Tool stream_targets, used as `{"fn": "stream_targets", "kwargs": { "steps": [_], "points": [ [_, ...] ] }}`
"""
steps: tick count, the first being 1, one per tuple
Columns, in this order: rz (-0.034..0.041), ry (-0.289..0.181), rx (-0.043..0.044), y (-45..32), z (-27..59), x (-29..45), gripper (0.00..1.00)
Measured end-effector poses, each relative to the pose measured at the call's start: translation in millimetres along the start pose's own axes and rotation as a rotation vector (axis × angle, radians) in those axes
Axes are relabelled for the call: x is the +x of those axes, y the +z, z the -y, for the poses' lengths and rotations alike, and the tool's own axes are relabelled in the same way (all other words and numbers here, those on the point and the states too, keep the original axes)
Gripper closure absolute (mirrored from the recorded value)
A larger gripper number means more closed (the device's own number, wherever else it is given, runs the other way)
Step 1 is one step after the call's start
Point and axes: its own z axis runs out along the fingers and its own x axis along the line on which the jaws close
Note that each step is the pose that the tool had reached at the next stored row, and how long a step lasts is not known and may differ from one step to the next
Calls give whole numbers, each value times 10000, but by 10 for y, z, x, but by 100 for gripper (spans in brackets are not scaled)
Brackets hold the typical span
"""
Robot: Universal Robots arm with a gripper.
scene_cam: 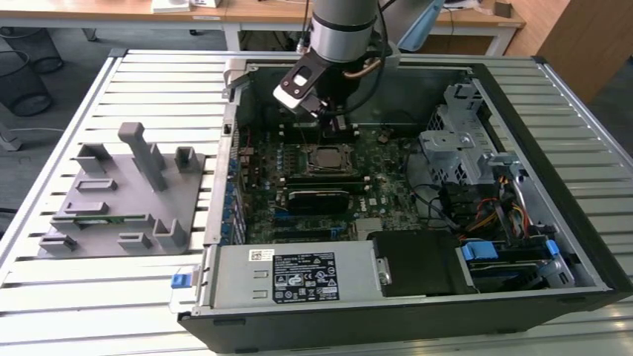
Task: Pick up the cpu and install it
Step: 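Install the first cpu locking lever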
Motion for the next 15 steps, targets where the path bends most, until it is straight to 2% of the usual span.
{"fn": "stream_targets", "kwargs": {
  "steps": [15],
  "points": [
    [51,-2724,80,9,0,0,89]
  ]
}}
